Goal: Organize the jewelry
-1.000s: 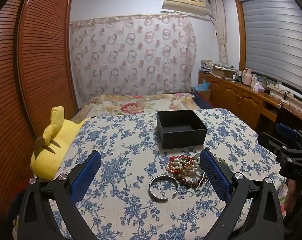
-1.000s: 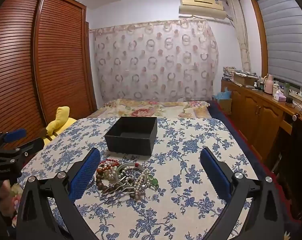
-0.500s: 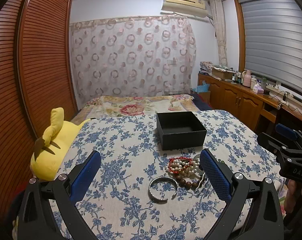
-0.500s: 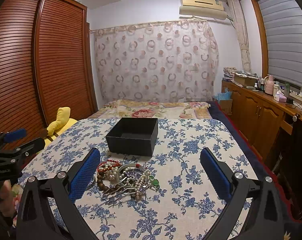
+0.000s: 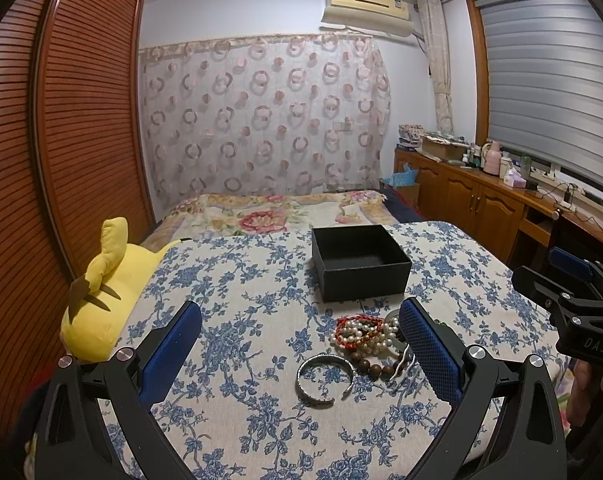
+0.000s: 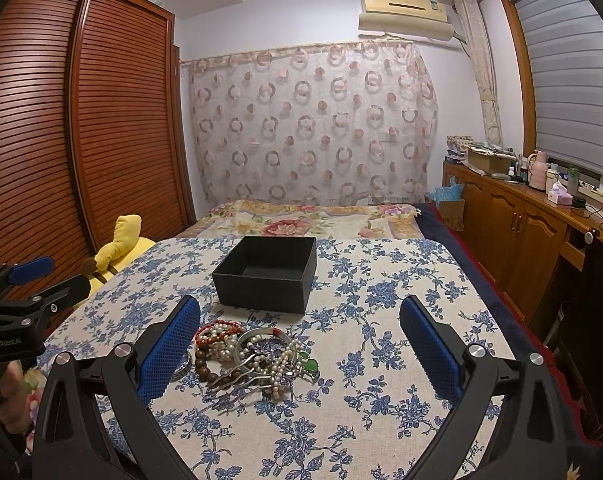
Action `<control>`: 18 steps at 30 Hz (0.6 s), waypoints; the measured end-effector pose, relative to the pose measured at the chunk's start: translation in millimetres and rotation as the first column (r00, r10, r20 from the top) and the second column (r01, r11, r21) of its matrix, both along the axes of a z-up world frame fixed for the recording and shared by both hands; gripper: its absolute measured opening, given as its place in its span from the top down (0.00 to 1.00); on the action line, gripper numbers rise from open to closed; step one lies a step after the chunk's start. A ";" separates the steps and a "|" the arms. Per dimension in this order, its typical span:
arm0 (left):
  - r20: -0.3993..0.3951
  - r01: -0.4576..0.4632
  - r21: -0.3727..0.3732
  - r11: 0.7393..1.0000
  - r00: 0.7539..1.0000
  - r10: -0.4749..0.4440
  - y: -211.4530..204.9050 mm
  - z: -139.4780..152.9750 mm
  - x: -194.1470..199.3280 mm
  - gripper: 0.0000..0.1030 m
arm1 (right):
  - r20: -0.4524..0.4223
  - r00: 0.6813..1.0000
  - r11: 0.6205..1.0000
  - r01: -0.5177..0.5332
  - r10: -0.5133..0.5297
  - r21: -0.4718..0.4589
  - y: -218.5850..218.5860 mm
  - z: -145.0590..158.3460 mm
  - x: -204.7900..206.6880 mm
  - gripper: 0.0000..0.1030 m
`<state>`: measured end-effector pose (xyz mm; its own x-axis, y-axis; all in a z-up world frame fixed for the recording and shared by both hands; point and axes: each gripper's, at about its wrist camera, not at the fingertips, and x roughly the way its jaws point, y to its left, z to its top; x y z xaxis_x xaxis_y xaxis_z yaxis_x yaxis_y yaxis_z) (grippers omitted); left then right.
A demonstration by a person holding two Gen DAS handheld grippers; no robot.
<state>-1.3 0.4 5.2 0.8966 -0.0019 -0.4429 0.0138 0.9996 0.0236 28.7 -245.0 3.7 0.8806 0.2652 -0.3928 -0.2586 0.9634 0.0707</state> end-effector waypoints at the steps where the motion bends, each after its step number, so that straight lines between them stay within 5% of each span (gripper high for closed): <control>1: 0.000 -0.001 0.000 1.000 1.000 0.001 0.2 0.6 0.2 0.07 | 0.001 1.000 1.000 0.001 -0.001 -0.001 0.2 -0.1 0.1 0.02; 18: 0.011 -0.001 0.001 1.000 1.000 0.001 -1.6 14.3 -1.4 0.07 | 0.004 1.000 1.000 0.003 -0.003 0.001 1.9 2.8 -1.3 0.02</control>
